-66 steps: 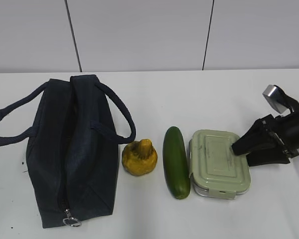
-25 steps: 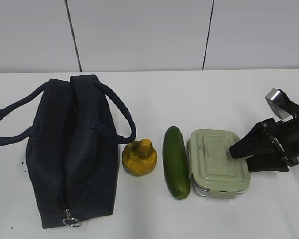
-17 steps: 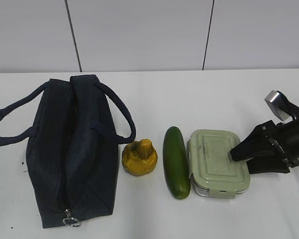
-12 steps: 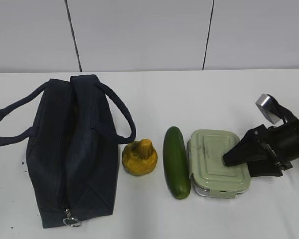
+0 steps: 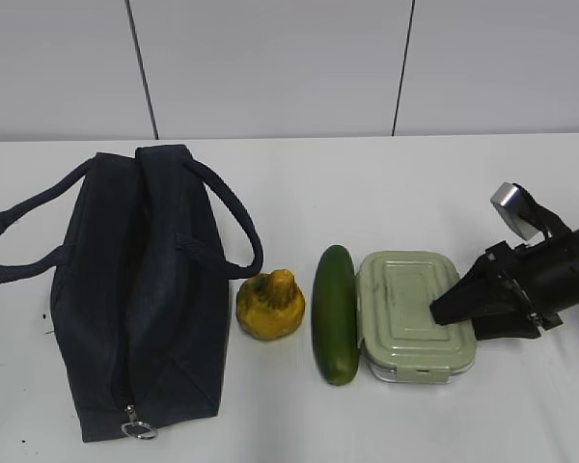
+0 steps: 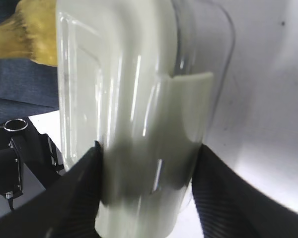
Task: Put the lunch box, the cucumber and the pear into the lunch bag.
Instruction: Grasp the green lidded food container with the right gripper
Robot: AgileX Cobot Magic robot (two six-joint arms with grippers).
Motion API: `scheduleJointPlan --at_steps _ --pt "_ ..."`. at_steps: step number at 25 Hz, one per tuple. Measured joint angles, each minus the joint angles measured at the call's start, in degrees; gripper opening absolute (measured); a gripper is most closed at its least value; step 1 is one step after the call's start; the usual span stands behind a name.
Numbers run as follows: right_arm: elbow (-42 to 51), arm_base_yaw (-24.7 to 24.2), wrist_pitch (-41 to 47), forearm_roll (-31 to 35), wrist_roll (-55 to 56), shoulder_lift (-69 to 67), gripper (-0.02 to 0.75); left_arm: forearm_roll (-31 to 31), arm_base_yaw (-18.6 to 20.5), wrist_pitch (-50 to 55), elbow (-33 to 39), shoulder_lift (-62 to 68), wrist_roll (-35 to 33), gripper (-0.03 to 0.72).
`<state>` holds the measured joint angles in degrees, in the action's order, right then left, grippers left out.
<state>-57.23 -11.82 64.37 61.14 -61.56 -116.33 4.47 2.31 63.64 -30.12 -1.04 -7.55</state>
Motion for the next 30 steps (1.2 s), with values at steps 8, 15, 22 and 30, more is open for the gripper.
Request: scheduleJointPlan --at_steps 8,15,22,30 --pt "0.00 0.00 0.25 0.55 0.00 0.00 0.386 0.00 0.00 0.00 0.00 0.00 0.00 0.236" --pt "0.00 0.00 0.63 0.91 0.00 0.00 0.371 0.00 0.00 0.00 0.00 0.00 0.00 0.236" --pt "0.00 0.00 0.93 1.01 -0.08 0.00 0.371 4.06 0.00 -0.02 0.00 2.91 0.00 0.236" --pt "0.00 0.00 1.07 1.25 -0.08 0.00 0.370 14.55 0.00 -5.59 -0.05 12.41 -0.45 0.337"
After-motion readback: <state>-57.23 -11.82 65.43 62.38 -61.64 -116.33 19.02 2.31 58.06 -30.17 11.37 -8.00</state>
